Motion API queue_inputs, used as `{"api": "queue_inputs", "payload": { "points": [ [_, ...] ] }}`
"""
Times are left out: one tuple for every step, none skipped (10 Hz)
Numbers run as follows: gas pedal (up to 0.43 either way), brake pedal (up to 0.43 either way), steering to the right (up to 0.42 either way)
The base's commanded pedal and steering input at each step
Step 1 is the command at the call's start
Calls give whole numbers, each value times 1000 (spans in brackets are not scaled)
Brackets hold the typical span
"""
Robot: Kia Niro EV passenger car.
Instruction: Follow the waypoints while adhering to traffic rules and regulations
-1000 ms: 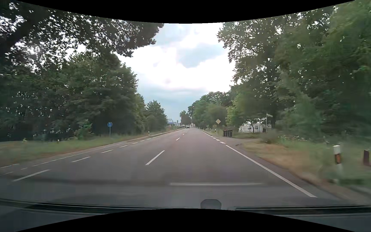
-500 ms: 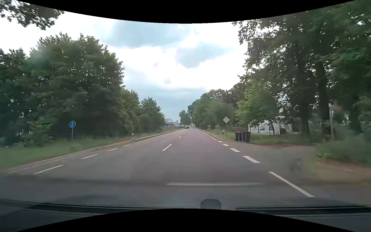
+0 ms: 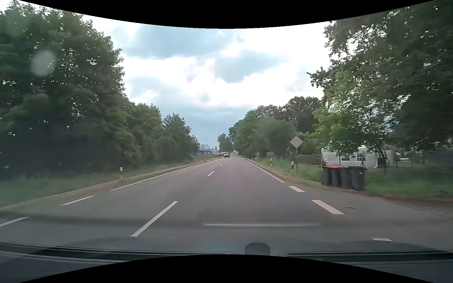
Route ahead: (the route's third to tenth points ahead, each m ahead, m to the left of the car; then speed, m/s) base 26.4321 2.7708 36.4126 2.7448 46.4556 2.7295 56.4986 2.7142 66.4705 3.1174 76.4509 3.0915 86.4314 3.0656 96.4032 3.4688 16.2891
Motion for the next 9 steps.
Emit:
{"api": "queue_inputs", "payload": {
  "points": [
    [169, 0, -4],
    [169, 0, -3],
    [169, 0, -4],
    [169, 0, -3],
    [169, 0, -3],
    [169, 0, -4],
    [169, 0, -3],
    [169, 0, -3],
    [169, 0, -3]
  ]
}}
